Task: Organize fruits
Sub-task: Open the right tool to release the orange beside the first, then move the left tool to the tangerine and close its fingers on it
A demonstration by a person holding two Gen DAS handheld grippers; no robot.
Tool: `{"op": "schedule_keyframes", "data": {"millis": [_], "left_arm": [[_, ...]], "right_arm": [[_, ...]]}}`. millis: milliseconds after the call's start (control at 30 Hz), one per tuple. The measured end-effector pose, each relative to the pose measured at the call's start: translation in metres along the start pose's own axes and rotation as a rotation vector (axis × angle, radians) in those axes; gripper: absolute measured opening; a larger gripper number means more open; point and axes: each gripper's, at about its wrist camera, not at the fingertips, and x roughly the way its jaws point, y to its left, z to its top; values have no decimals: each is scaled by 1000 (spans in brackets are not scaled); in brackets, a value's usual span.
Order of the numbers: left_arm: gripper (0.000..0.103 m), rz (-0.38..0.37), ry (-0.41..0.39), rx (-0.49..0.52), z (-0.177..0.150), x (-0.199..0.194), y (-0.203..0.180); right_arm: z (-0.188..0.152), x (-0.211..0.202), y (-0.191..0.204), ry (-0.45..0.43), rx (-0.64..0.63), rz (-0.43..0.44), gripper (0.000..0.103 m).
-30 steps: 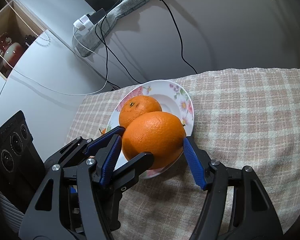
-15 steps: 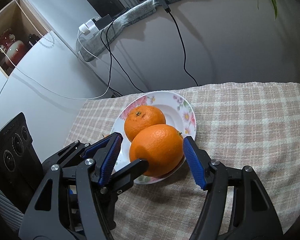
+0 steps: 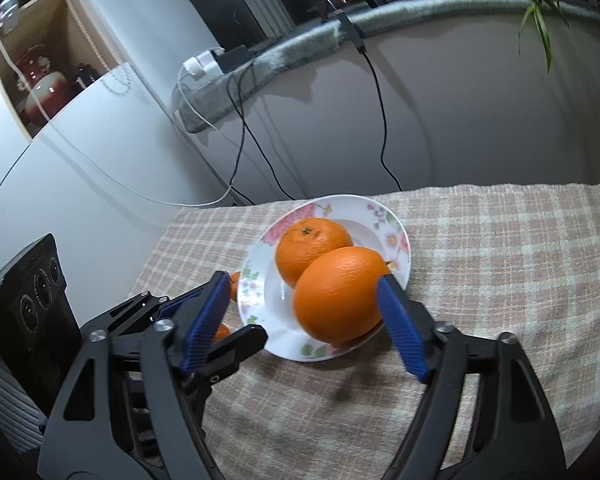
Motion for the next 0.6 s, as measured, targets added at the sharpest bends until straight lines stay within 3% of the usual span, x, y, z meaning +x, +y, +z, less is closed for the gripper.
{"op": "schedule_keyframes", "data": {"millis": [267, 433, 600], "left_arm": [[57, 73, -10, -59, -20, -29, 40], [57, 138, -7, -119, -39, -47, 76], [56, 180, 7, -180, -56, -59, 109]], "right_arm": [[-19, -8, 39, -63, -145, -39, 86], [-34, 0, 66, -33, -255, -81, 86], [-49, 14, 83, 6, -290, -29, 86]]}}
